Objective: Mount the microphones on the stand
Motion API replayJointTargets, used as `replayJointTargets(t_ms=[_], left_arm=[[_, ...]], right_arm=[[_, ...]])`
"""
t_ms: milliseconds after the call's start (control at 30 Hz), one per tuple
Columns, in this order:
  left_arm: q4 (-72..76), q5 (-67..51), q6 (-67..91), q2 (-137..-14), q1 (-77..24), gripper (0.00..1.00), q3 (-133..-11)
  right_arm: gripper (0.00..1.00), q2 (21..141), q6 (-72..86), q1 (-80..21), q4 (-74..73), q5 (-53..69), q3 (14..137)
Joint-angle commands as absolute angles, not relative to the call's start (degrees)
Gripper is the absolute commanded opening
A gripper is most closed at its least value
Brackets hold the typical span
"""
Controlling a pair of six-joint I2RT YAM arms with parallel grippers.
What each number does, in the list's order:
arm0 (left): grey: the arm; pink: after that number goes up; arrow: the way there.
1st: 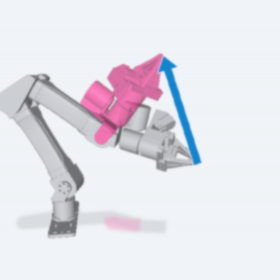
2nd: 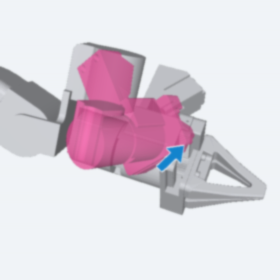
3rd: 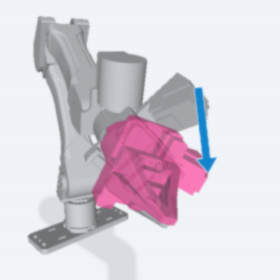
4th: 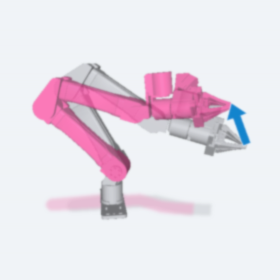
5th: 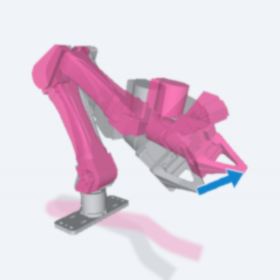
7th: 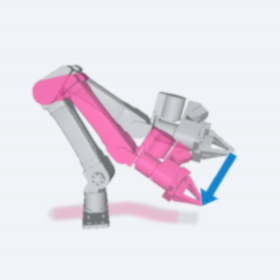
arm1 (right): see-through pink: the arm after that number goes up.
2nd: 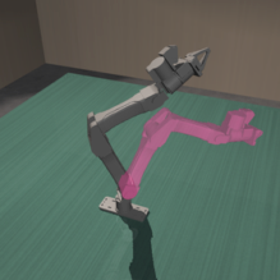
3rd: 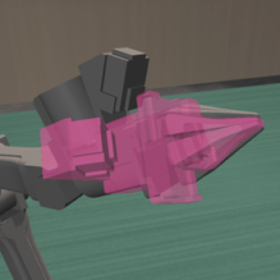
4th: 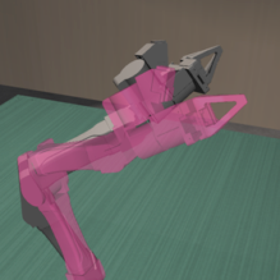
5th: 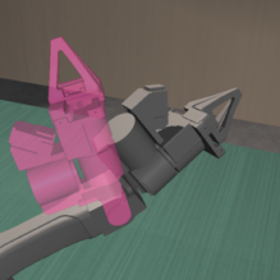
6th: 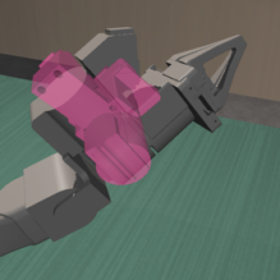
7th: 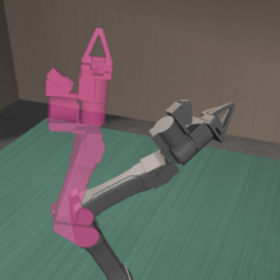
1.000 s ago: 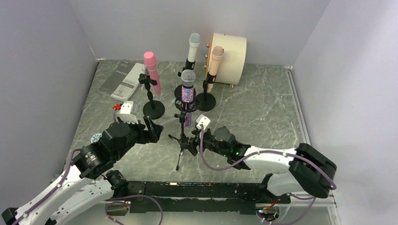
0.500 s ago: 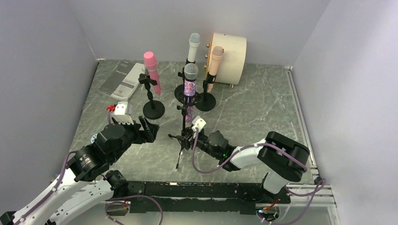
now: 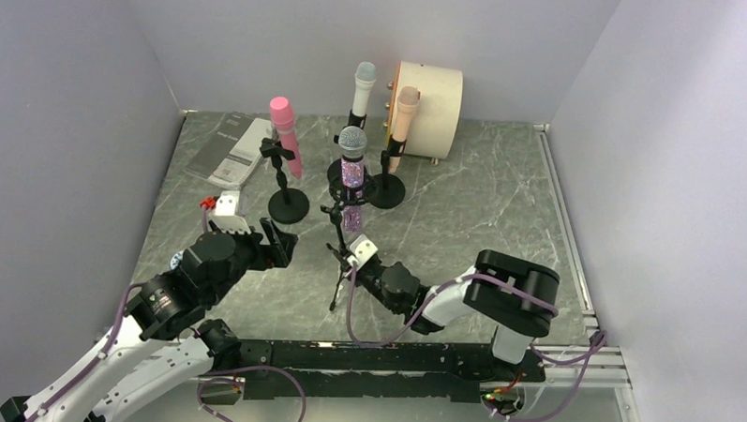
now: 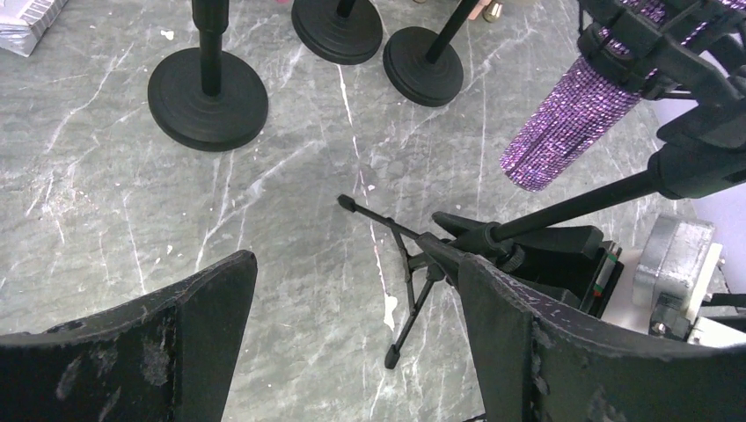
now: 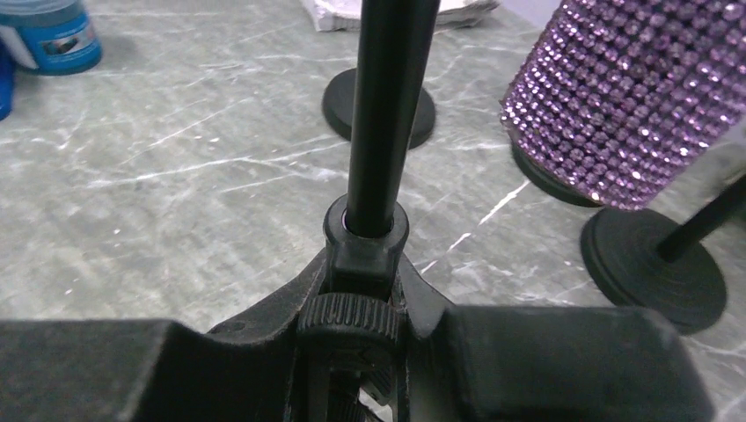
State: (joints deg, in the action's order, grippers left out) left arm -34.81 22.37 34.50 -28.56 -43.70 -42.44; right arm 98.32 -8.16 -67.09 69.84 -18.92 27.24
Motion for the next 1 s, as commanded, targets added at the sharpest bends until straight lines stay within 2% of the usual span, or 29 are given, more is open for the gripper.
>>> replayJointTargets(t_ms=[0,267,600,800,967], left_arm=[[-33.5,23.0,33.7,-29.4,-43.8,0.89,-44.4],[-32.8,21.9,33.7,-30.4,-43.7,0.89,-44.5],[-32.6,21.3,33.7,-31.0,-43.7,0.89,-44.6],[-32.4,21.1,33.7,-31.4,-43.8,0.89,-44.6],[-32.4,21.0,33.6,-31.4,-43.8,0.89,-44.6]], right_arm=[[0.05,101.5,-17.4,-67.6,82.5,-32.8,25.1],[0.02,102.6,-14.7,-64.8,88.8,-40.8,22.4],[0.01,99.5,-13.2,-56.7,89.3,-45.2,18.3],[0.08,98.4,-12.4,-50.4,88.1,-45.3,17.2],[0.10,98.9,-11.1,-45.6,86.2,-44.8,18.7]])
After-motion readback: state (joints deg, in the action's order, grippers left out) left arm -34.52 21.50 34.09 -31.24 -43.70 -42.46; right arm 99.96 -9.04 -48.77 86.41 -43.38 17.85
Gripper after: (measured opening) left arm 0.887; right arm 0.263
